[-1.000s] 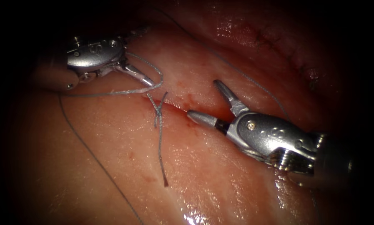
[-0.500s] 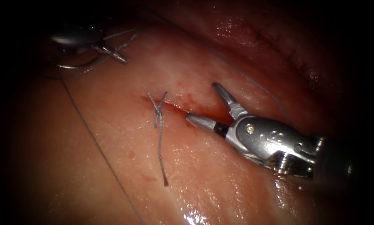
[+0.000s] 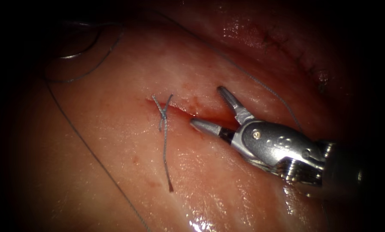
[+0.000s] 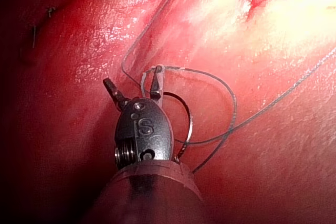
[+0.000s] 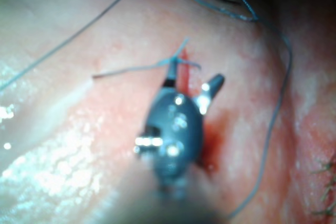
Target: Wound Closure
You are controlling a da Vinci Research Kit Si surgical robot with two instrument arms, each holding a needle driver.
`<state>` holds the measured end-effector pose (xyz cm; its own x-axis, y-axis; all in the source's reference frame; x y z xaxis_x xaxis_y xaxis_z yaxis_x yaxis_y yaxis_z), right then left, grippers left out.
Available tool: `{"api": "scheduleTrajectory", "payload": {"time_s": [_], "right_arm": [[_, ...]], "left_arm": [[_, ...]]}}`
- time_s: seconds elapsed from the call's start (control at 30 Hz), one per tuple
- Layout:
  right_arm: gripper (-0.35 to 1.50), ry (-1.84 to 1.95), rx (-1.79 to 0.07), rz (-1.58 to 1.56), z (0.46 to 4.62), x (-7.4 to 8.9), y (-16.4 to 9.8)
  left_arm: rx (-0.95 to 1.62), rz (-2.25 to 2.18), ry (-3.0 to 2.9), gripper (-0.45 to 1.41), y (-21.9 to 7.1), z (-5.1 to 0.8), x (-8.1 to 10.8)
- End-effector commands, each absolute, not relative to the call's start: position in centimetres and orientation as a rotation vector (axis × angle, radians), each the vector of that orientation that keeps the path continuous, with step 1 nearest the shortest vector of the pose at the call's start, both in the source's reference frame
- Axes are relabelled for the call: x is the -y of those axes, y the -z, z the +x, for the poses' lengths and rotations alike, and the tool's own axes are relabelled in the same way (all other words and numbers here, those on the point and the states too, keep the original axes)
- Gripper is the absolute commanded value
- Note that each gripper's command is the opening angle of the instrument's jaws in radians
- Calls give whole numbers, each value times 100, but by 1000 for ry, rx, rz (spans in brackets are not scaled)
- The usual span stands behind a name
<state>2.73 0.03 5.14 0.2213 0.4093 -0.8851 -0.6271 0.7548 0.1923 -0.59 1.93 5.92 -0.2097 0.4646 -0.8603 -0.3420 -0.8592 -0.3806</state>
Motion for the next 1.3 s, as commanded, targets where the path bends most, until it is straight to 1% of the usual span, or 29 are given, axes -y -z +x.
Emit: {"api": "scheduleTrajectory", "payload": {"time_s": [0.03,0.1,0.33,0.43,0.57,0.63,0.73,0.83,0.97,1.1,1.3], "right_arm": [[126,-724,-1142,-221,280,1,-520],[126,-724,-1143,-221,280,1,-520],[125,-722,-1146,-216,280,-1,-520],[123,-714,-1155,-206,277,-3,-521],[121,-707,-1152,-196,269,-3,-520],[118,-702,-1153,-189,261,-2,-519],[116,-699,-1154,-186,252,-2,-519],[116,-700,-1152,-187,247,-1,-519],[116,-700,-1152,-187,246,-1,-520],[116,-700,-1151,-188,247,-1,-520],[116,-699,-1152,-188,248,0,-520]], "left_arm": [[178,-1543,-2053,88,-591,-64,-192],[209,-1548,-2035,94,-573,-68,-187],[305,-1496,-2093,91,-537,-84,-144],[340,-1494,-2137,86,-531,-109,-109],[339,-1484,-2250,86,-536,-139,-70],[334,-1479,-2363,84,-544,-164,-37],[302,-1494,-2457,77,-552,-187,-8],[259,-1522,-2539,59,-555,-208,18],[212,-1570,-2599,42,-549,-232,46],[183,-1604,-2657,34,-539,-242,55],[160,-1565,-2761,32,-536,-247,57]]}}
